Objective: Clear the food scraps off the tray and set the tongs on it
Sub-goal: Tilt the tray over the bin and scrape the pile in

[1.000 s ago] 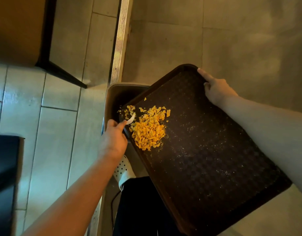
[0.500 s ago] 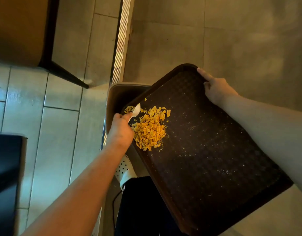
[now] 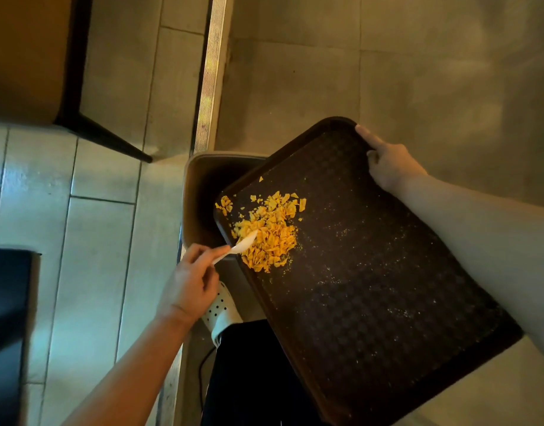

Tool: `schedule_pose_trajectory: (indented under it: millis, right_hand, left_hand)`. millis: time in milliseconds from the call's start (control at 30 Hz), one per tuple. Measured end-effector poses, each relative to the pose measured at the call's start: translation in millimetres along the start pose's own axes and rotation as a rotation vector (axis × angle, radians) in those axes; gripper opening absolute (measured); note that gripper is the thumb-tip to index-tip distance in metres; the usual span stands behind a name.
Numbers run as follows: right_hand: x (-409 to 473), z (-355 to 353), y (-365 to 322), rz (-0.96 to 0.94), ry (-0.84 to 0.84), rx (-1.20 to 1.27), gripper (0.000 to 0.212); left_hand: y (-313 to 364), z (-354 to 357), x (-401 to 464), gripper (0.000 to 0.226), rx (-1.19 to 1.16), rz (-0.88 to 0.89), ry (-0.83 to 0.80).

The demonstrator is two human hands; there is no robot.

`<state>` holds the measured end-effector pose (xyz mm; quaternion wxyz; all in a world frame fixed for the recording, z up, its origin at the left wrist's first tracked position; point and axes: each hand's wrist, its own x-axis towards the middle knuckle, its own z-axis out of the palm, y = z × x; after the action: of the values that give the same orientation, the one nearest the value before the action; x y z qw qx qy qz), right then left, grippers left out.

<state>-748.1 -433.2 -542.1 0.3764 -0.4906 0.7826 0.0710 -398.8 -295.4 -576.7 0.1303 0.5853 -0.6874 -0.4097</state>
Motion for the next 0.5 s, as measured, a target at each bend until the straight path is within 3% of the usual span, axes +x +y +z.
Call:
schedule_pose_trajectory:
  millis: [300, 500]
  right_hand:
    - [1.3, 2.2, 3.4, -0.001, -0.013, 0.015, 0.052]
    - [1.5, 2.6, 4.3, 0.005, -0.025, 0.012, 0.053]
  left_hand:
    - [-7.1, 13.8, 19.8, 0.043, 0.008, -0.055, -0.022]
    - [4.9, 11.8, 38.1, 0.045, -0.01, -0.128, 0.062]
